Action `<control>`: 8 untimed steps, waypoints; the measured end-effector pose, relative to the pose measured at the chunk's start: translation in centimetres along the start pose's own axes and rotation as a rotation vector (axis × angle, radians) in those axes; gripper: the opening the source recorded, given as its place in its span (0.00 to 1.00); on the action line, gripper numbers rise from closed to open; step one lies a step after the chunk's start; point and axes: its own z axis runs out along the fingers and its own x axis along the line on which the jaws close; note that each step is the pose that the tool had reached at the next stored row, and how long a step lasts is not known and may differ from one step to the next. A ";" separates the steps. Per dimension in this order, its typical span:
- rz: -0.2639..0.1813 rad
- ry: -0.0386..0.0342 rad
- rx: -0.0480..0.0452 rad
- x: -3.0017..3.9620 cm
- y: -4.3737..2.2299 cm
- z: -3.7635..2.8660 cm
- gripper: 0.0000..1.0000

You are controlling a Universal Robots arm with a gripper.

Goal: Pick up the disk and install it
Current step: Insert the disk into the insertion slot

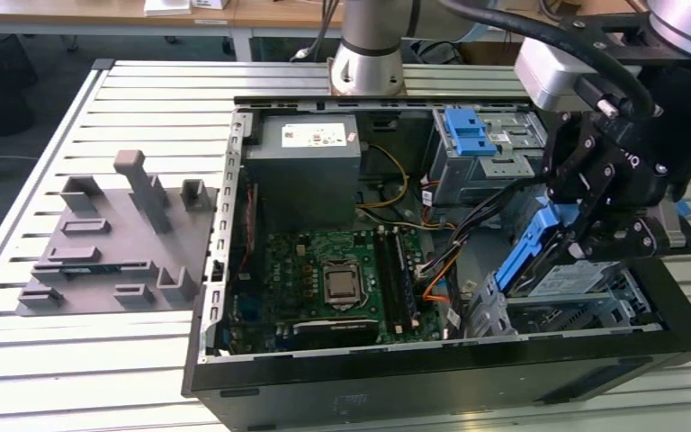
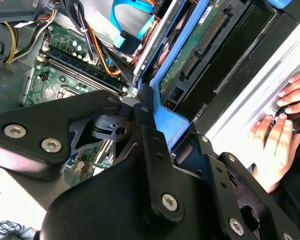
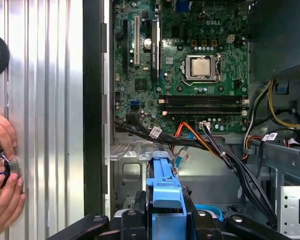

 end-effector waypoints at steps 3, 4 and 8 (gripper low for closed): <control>0.000 0.0000 0.0000 0.00 0.00 0.17 0.36; 0.000 0.0000 0.0000 0.00 0.00 0.22 0.36; 0.000 0.0003 0.0000 0.01 0.00 0.28 0.36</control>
